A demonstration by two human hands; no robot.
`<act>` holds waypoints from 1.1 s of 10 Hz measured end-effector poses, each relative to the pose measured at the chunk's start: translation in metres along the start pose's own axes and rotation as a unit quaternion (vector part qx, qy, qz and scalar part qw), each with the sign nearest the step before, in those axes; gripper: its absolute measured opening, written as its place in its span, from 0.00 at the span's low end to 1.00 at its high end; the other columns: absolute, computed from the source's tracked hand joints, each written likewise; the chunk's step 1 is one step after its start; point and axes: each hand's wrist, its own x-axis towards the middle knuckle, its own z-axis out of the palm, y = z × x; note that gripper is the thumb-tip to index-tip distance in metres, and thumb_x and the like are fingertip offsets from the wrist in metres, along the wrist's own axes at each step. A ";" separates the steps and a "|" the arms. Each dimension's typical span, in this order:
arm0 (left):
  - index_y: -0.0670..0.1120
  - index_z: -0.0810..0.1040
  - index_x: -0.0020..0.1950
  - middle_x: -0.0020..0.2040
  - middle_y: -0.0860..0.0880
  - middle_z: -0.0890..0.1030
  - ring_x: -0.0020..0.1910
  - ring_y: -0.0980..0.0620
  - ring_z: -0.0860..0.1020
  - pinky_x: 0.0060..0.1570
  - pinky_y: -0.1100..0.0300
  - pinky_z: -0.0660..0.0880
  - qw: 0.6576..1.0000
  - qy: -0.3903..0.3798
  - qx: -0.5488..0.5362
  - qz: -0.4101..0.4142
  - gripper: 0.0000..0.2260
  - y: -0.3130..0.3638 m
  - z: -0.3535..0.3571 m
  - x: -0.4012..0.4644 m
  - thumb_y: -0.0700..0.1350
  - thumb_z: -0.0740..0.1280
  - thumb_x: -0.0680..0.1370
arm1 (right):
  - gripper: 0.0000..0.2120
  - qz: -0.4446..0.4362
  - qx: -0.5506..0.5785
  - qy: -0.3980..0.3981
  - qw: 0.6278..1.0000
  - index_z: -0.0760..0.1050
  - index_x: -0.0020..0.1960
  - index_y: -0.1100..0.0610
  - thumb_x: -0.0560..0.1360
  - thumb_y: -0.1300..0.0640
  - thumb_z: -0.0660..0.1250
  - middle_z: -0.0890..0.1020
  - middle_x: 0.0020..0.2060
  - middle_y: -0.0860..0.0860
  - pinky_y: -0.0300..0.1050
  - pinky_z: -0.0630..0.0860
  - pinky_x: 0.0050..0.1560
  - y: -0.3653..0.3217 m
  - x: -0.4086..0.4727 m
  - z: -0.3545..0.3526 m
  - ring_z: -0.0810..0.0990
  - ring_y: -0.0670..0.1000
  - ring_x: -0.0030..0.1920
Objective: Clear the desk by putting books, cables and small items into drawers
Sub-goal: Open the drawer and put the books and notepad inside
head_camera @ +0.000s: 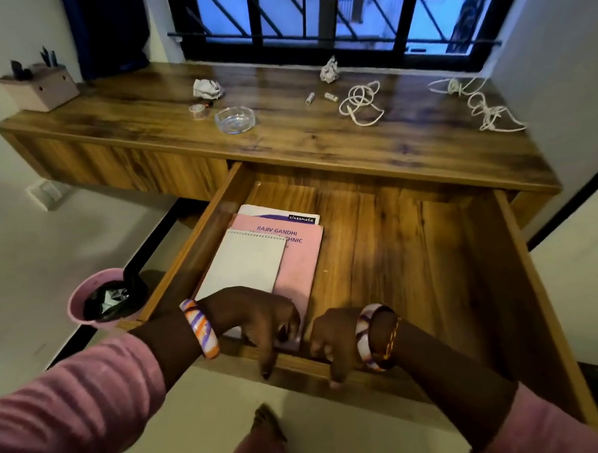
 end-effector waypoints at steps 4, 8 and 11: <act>0.49 0.42 0.76 0.77 0.42 0.52 0.73 0.40 0.59 0.65 0.49 0.67 0.957 0.259 0.133 0.007 0.59 -0.017 -0.095 0.044 0.55 0.79 0.58 | 0.17 0.188 -0.036 0.251 0.949 0.69 0.67 0.58 0.81 0.59 0.52 0.75 0.61 0.60 0.53 0.72 0.59 0.055 0.012 -0.025 0.75 0.61 0.61; 0.43 0.32 0.74 0.74 0.38 0.31 0.73 0.34 0.35 0.70 0.38 0.37 0.928 0.297 0.214 -0.077 0.66 -0.033 -0.222 0.121 0.52 0.80 0.55 | 0.22 0.238 -0.096 0.293 0.921 0.56 0.74 0.57 0.80 0.61 0.52 0.54 0.74 0.60 0.60 0.64 0.64 0.159 0.048 -0.112 0.54 0.64 0.73; 0.43 0.46 0.76 0.76 0.39 0.50 0.75 0.39 0.54 0.71 0.51 0.60 0.947 0.248 0.196 -0.057 0.61 -0.045 -0.248 0.134 0.56 0.80 0.54 | 0.44 0.256 -0.119 0.215 0.935 0.48 0.73 0.69 0.69 0.56 0.72 0.60 0.71 0.65 0.60 0.50 0.73 0.211 0.045 -0.172 0.57 0.64 0.72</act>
